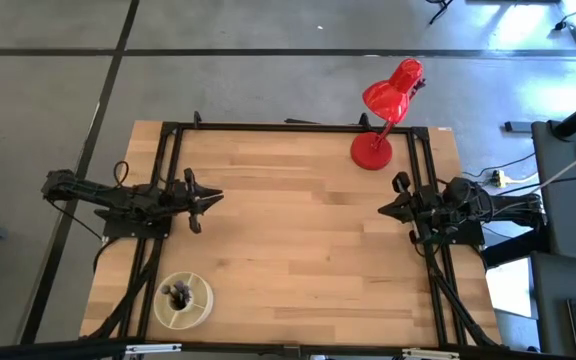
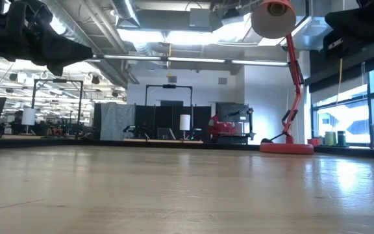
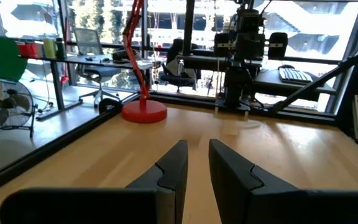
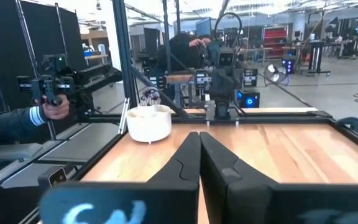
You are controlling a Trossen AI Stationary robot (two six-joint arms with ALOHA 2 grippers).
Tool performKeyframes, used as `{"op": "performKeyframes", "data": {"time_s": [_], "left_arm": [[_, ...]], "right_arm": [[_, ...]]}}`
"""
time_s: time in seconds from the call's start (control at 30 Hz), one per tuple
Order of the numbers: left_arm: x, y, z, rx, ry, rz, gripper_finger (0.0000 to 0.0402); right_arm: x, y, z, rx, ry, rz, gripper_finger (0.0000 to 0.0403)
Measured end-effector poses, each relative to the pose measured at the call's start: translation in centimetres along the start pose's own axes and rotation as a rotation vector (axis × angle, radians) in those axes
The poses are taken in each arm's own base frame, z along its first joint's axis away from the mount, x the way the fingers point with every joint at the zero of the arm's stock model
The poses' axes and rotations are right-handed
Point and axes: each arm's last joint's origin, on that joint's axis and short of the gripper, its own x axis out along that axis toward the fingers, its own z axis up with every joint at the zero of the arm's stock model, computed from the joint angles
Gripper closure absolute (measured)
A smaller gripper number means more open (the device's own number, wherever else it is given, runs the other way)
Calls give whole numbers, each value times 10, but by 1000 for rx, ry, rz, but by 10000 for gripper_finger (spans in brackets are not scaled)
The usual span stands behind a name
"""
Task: Pick & Place Makeup Brushes
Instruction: Return to Home Position
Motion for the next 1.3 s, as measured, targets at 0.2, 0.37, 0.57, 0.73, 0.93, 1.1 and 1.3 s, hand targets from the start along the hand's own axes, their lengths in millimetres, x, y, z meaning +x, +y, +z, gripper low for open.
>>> {"op": "performKeyframes", "data": {"time_s": [0.2,0.37,0.57,0.73,0.93,1.1,1.3], "left_arm": [[-3,1,4,38,-46,1,341],[-6,3,8,50,-84,0,341],[-7,3,5,52,-61,-8,341],[-7,4,-2,50,-64,-2,341],[-7,3,0,63,-82,-23,341],[-7,3,-1,55,-72,-23,341],[-7,3,-1,37,-66,-23,341]], "right_arm": [[1,0,-2,-3,-10,1,399],[5,-2,-21,3,-36,3,398],[7,-4,-31,21,-46,-9,398],[7,-5,-32,26,-40,-19,398],[7,-5,-33,18,-32,-20,398],[7,-6,-34,-9,-36,-35,398],[7,-11,-37,-32,-8,-191,398]]}}
